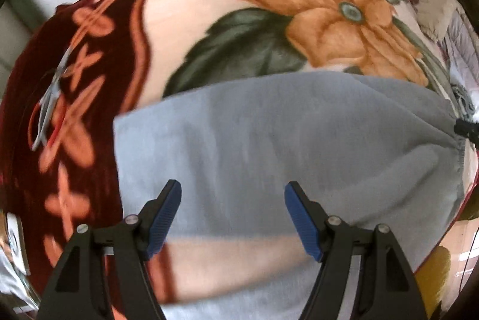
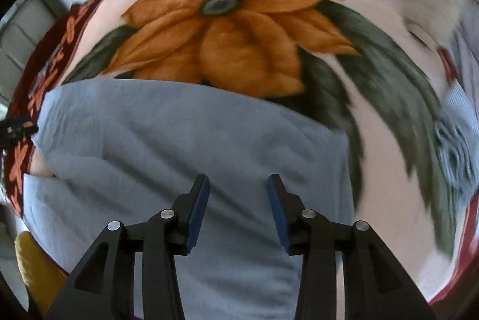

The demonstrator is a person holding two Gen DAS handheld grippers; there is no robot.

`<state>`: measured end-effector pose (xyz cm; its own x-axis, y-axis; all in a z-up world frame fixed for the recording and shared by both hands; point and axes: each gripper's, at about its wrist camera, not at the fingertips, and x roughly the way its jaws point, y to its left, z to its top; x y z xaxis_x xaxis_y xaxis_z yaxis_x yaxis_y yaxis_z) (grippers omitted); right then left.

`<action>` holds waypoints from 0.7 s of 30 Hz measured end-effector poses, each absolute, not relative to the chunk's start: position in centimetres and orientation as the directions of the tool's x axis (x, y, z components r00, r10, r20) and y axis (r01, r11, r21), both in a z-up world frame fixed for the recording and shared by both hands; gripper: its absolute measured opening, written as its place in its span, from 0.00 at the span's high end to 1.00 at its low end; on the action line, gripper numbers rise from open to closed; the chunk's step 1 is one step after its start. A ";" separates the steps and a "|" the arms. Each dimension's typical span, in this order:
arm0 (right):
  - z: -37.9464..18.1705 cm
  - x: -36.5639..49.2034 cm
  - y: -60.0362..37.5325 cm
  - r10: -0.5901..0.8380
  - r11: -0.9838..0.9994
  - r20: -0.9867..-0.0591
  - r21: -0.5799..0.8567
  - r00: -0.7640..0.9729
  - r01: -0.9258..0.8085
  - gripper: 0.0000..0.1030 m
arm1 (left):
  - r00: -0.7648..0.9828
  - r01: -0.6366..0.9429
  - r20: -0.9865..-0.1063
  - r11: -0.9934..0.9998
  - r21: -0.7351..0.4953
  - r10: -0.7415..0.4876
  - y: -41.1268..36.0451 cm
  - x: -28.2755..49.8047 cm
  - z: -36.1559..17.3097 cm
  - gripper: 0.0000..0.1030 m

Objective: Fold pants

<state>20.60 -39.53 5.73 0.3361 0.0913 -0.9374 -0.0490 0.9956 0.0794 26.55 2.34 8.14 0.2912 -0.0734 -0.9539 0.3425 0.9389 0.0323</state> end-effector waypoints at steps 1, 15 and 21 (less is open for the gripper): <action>5.6 21.8 -39.2 0.083 0.995 -0.937 0.061 0.339 -0.075 0.60 | 0.286 0.356 -0.956 0.934 0.036 -0.072 1.9 27.5 7.9 0.27; 1.4 28.9 -39.4 0.145 0.966 -0.966 0.091 0.216 -0.241 0.50 | 0.170 0.466 -0.982 0.885 0.010 -0.078 1.6 39.2 3.3 0.23; 0.2 29.7 -39.0 0.132 0.960 -0.974 0.079 0.186 -0.270 0.37 | 0.115 0.481 -0.986 0.875 -0.049 -0.118 1.7 39.9 1.5 0.18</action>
<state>29.73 -38.97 0.17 0.1856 0.1325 -0.9736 -0.2700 0.9596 0.0791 39.90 1.70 1.51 0.1151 -0.1182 -0.9863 0.4811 0.8753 -0.0487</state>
